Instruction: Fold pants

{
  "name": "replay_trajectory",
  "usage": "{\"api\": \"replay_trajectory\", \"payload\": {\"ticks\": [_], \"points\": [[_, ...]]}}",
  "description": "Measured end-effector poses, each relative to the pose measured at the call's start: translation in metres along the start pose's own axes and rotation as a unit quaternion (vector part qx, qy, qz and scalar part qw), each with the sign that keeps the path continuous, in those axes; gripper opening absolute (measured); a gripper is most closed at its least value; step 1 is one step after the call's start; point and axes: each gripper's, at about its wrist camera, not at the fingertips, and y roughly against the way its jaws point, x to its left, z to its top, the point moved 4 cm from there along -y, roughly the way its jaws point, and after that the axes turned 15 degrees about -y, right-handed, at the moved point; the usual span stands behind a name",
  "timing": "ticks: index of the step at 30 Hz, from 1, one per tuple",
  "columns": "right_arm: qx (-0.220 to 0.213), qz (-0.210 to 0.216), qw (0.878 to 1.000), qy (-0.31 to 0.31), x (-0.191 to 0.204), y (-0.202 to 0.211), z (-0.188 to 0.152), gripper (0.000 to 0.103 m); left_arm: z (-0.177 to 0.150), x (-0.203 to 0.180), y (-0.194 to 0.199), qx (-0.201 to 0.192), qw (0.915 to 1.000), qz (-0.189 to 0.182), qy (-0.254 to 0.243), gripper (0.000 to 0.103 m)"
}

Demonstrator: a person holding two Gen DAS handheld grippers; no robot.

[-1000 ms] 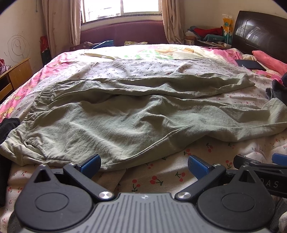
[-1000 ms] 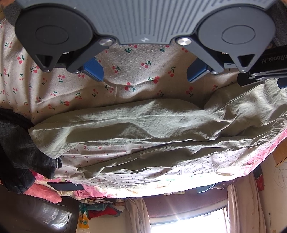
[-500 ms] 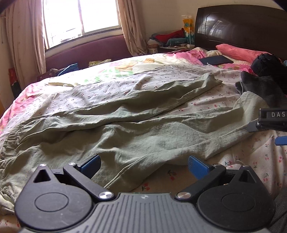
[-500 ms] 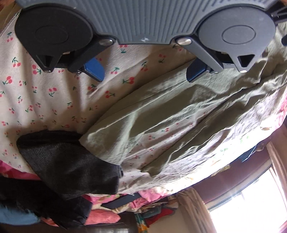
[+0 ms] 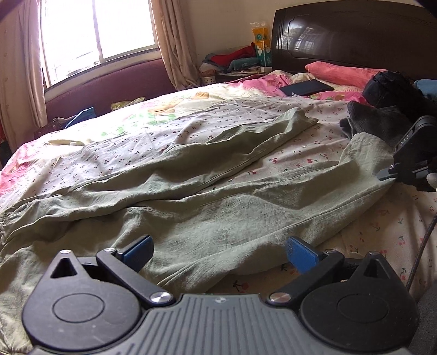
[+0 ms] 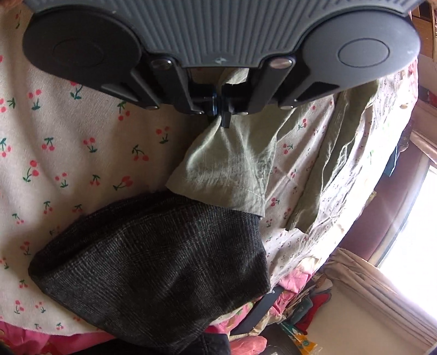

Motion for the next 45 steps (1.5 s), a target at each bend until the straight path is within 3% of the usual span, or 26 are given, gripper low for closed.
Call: {"api": "replay_trajectory", "payload": {"ticks": [4,6,10,11,12,15,18,21,25,28,32,35,38,41,45], "points": [[-0.036,0.011,0.998,0.048,0.005,0.032,0.011,0.001,0.001,0.004,0.016,-0.019,0.9997,-0.011,0.010,0.103],[-0.046,-0.013,0.997,0.064,0.000,0.036,0.015,0.002,-0.005,0.003,0.020,-0.015,0.9997,-0.019,-0.003,0.103],[-0.020,-0.094,0.988,0.121,-0.016,0.020,0.005,0.005,-0.023,0.008,0.025,0.018,0.9990,-0.030,-0.029,0.103],[-0.030,-0.104,0.984,0.140,-0.014,0.023,0.001,0.007,-0.026,0.013,0.028,0.022,0.9989,-0.029,-0.028,0.103],[-0.045,-0.115,0.980,0.155,-0.010,0.027,-0.001,0.017,-0.030,0.022,0.034,0.024,0.9991,-0.025,-0.023,0.103],[-0.086,-0.143,0.967,0.190,-0.001,0.040,-0.005,0.018,-0.039,0.053,0.051,0.025,0.9996,-0.009,-0.005,0.103],[-0.093,-0.129,0.961,0.226,0.013,0.055,-0.018,0.019,-0.046,0.089,0.065,0.025,0.9993,0.025,0.009,0.103],[-0.069,-0.092,0.957,0.266,0.037,0.055,-0.046,0.025,-0.059,0.128,0.077,0.032,0.9972,0.065,0.021,0.103],[0.000,-0.026,0.944,0.329,0.083,0.034,-0.109,0.025,-0.090,0.179,0.081,0.065,0.9894,0.124,0.041,0.103],[0.054,0.012,0.928,0.368,0.113,0.014,-0.160,0.025,-0.130,0.214,0.074,0.115,0.9781,0.163,0.058,0.103],[0.107,0.045,0.902,0.415,0.149,-0.013,-0.213,0.025,-0.179,0.240,0.068,0.187,0.9641,0.162,0.096,0.103],[0.121,0.060,0.874,0.468,0.178,-0.025,-0.234,0.031,-0.171,0.249,0.080,0.158,0.9715,0.154,0.085,0.103],[0.124,0.085,0.833,0.533,0.215,-0.041,-0.248,0.044,-0.142,0.269,0.077,0.107,0.9784,0.171,0.046,0.103],[0.118,0.109,0.793,0.587,0.255,-0.068,-0.258,0.046,-0.117,0.303,0.046,0.078,0.9807,0.179,0.013,0.103],[0.144,0.127,0.754,0.628,0.305,-0.126,-0.270,0.050,-0.102,0.357,-0.012,0.087,0.9833,0.160,0.007,0.103]]}}
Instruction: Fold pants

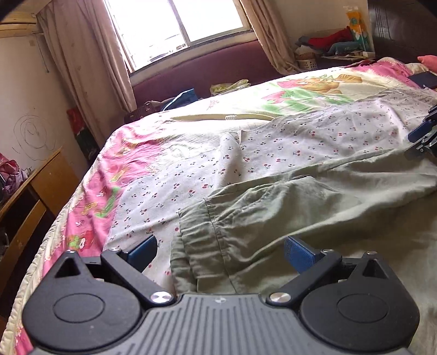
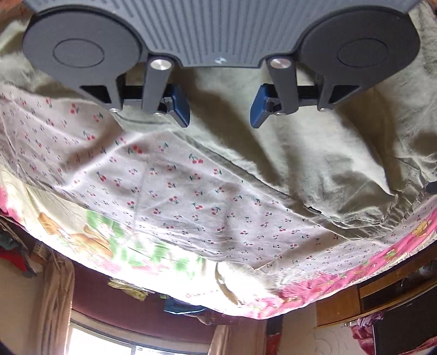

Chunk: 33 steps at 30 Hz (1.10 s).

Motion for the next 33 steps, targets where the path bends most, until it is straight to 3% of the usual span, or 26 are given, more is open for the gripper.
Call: {"api": "replay_trajectory", "payload": {"ticks": [7,11,17,20,22,23,24,25,29,33], "points": [[0.082,0.051,0.994,0.058,0.005,-0.076,0.029,0.050,0.020,0.044,-0.092,0.054,0.9970,-0.055,-0.001,0.103],[0.104,0.066,0.991,0.057,0.007,-0.087,0.037,0.051,0.023,0.059,-0.121,0.073,0.9921,-0.096,0.036,0.103],[0.129,0.070,0.987,0.067,0.008,-0.097,0.044,0.050,0.016,0.054,-0.151,0.109,0.9831,-0.138,0.050,0.092],[0.127,0.072,0.986,0.079,0.012,-0.098,0.045,0.036,0.019,0.054,-0.151,0.110,0.9808,-0.152,0.054,0.079],[0.123,0.071,0.988,0.068,0.011,-0.098,0.047,0.007,0.021,0.054,-0.146,0.103,0.9795,-0.161,0.062,0.062],[0.123,0.074,0.988,0.059,0.010,-0.096,0.048,0.002,0.022,0.054,-0.142,0.099,0.9795,-0.162,0.067,0.051],[0.121,0.074,0.989,0.051,0.010,-0.095,0.049,0.002,0.024,0.054,-0.139,0.095,0.9805,-0.158,0.068,0.040],[0.115,0.071,0.989,0.051,0.011,-0.092,0.049,0.002,0.026,0.052,-0.134,0.090,0.9814,-0.156,0.066,0.038],[0.079,0.060,0.992,0.072,0.021,-0.064,0.052,0.002,0.036,0.047,-0.109,0.067,0.9897,-0.119,0.044,0.034],[0.016,0.061,0.994,0.084,0.030,0.000,0.058,0.002,0.041,0.058,-0.047,0.009,0.9937,-0.096,0.058,0.034]]}}
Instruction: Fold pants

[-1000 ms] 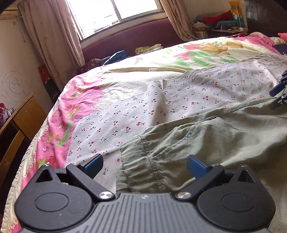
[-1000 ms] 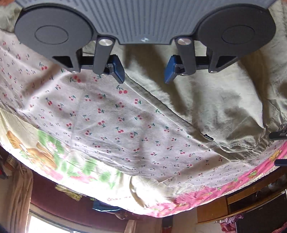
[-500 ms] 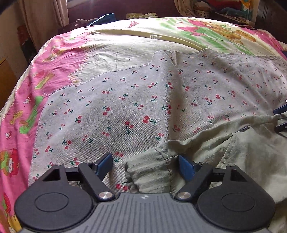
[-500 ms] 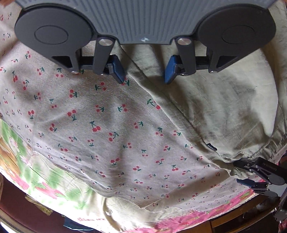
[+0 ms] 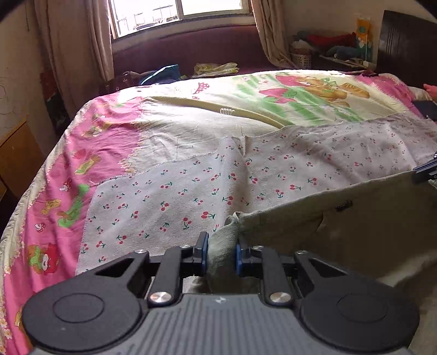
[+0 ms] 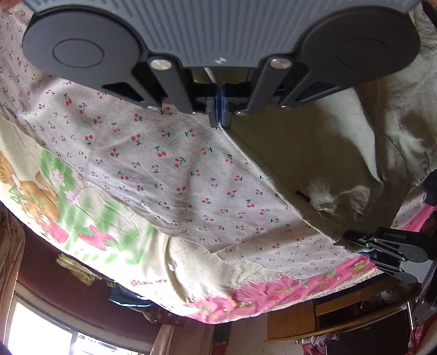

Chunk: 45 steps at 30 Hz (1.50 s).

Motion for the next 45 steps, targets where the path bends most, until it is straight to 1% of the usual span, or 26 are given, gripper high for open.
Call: {"api": "replay_trajectory", "payload": {"ticks": [2,3,5,7,9,11,14,16,18,22,25,27,29,31,32,33,34,35,36,39,40,41,42,43,44,45], "points": [[-0.035,0.004,0.999,-0.004,0.009,0.041,-0.005,0.002,-0.006,-0.004,0.036,-0.028,0.9996,0.003,-0.002,0.034],[-0.050,0.008,0.999,-0.004,0.016,0.061,-0.012,0.002,-0.012,-0.008,0.061,-0.045,0.9990,0.007,-0.004,0.034],[-0.072,0.008,0.997,0.008,0.037,0.097,-0.031,0.002,-0.027,-0.016,0.098,-0.059,0.9982,0.014,0.001,0.034],[-0.082,0.016,0.996,0.010,0.061,0.127,-0.055,0.002,-0.045,-0.026,0.128,-0.062,0.9979,0.012,0.012,0.034],[-0.072,0.029,0.997,0.004,0.081,0.144,-0.081,0.002,-0.069,-0.041,0.152,-0.060,0.9981,0.013,0.005,0.034],[-0.058,0.029,0.998,0.007,0.097,0.148,-0.109,0.002,-0.093,-0.052,0.160,-0.050,0.9986,0.010,0.014,0.034],[-0.021,0.026,0.999,-0.016,0.108,0.131,-0.146,0.002,-0.126,-0.068,0.157,-0.024,0.9995,0.003,0.021,0.034],[0.000,0.021,1.000,-0.016,0.115,0.117,-0.167,0.002,-0.146,-0.078,0.154,-0.008,0.9997,-0.004,0.022,0.034],[0.017,0.014,1.000,-0.004,0.122,0.107,-0.189,0.002,-0.158,-0.087,0.153,0.000,0.9999,-0.006,0.013,0.036],[0.042,0.004,0.999,0.015,0.133,0.100,-0.216,0.005,-0.173,-0.101,0.158,-0.005,0.9997,0.010,-0.022,0.041],[0.043,-0.004,0.999,0.031,0.138,0.101,-0.219,0.010,-0.174,-0.101,0.162,-0.015,0.9985,0.027,-0.046,0.046],[0.048,-0.009,0.998,0.045,0.142,0.102,-0.218,0.010,-0.175,-0.101,0.167,-0.022,0.9966,0.043,-0.066,0.054],[0.050,-0.017,0.997,0.062,0.146,0.104,-0.216,0.011,-0.176,-0.101,0.170,-0.024,0.9945,0.053,-0.087,0.058],[0.043,-0.015,0.996,0.073,0.152,0.109,-0.211,0.011,-0.179,-0.102,0.174,-0.028,0.9929,0.051,-0.103,0.059],[0.034,-0.002,0.996,0.082,0.160,0.114,-0.207,0.011,-0.180,-0.102,0.175,-0.029,0.9928,0.046,-0.107,0.059],[0.026,0.011,0.995,0.091,0.167,0.116,-0.203,0.014,-0.180,-0.103,0.175,-0.029,0.9922,0.043,-0.113,0.059],[0.020,0.025,0.994,0.102,0.176,0.116,-0.197,0.026,-0.179,-0.103,0.175,-0.029,0.9912,0.043,-0.121,0.059],[0.013,0.037,0.993,0.113,0.187,0.113,-0.191,0.032,-0.178,-0.104,0.174,-0.029,0.9896,0.045,-0.134,0.060],[0.007,0.047,0.991,0.126,0.197,0.109,-0.186,0.041,-0.177,-0.104,0.173,-0.030,0.9883,0.047,-0.142,0.061],[-0.009,0.080,0.983,0.167,0.238,0.081,-0.170,0.042,-0.173,-0.101,0.172,-0.030,0.9866,0.042,-0.155,0.061],[-0.014,0.087,0.980,0.179,0.253,0.068,-0.166,0.042,-0.172,-0.100,0.172,-0.029,0.9856,0.042,-0.161,0.060],[-0.019,0.091,0.978,0.185,0.265,0.058,-0.162,0.039,-0.171,-0.099,0.172,-0.027,0.9842,0.043,-0.169,0.059],[-0.023,0.087,0.978,0.189,0.273,0.048,-0.158,0.032,-0.169,-0.098,0.172,-0.027,0.9823,0.045,-0.180,0.058],[-0.019,0.074,0.979,0.190,0.281,0.038,-0.153,0.013,-0.167,-0.096,0.171,-0.026,0.9813,0.044,-0.186,0.055],[-0.017,0.064,0.981,0.183,0.283,0.031,-0.147,0.004,-0.162,-0.093,0.169,-0.025,0.9802,0.040,-0.192,0.050],[-0.013,0.067,0.983,0.170,0.281,0.029,-0.139,0.004,-0.156,-0.090,0.167,-0.027,0.9789,0.038,-0.199,0.046]]}}
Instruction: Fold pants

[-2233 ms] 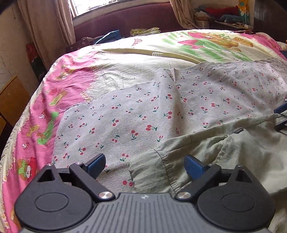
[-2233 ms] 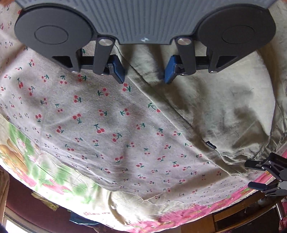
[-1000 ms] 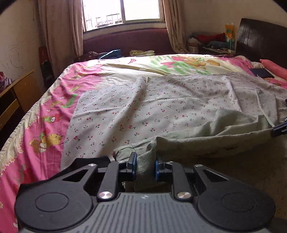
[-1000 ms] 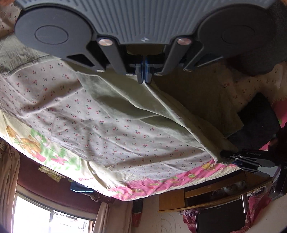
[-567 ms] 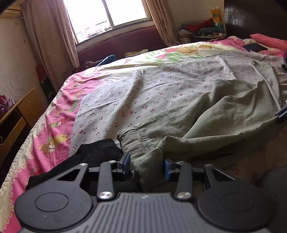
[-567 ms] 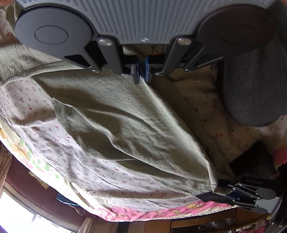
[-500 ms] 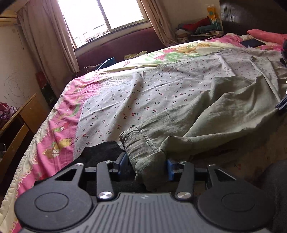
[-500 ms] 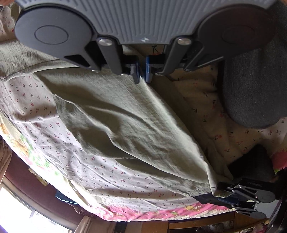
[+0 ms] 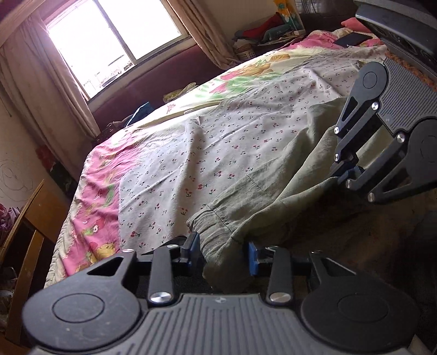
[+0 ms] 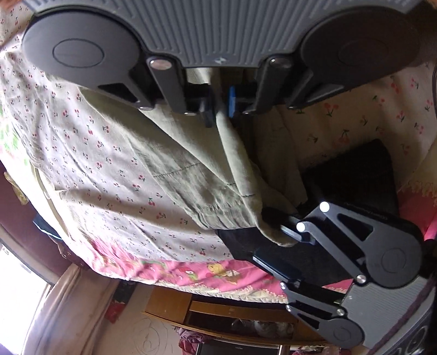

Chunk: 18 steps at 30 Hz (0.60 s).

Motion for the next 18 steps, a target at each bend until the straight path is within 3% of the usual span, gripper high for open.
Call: {"api": "replay_trajectory", "payload": {"ticks": [2,4,6,9,15,18], "points": [[-0.011,-0.005,0.999,-0.034,-0.020,0.005,0.017,0.004,0.012,0.015,-0.007,-0.016,0.9998,0.004,-0.013,0.042],[-0.033,-0.024,0.997,-0.060,-0.041,0.018,0.038,0.004,0.030,0.037,-0.014,-0.041,0.9986,0.031,-0.011,0.039],[-0.076,-0.050,0.992,-0.082,-0.058,0.042,0.061,0.004,0.042,0.052,-0.012,-0.070,0.9960,0.056,0.001,0.035],[-0.105,-0.059,0.991,-0.063,-0.055,0.059,0.064,0.004,0.034,0.049,-0.010,-0.077,0.9959,0.045,0.018,0.034],[0.027,-0.003,1.000,-0.013,0.002,-0.009,-0.028,0.006,-0.032,-0.019,-0.018,0.020,0.9994,-0.028,-0.001,0.035],[0.018,-0.023,0.999,0.041,0.018,-0.016,-0.046,0.011,-0.037,-0.023,-0.001,0.018,0.9994,-0.017,0.026,0.035]]}}
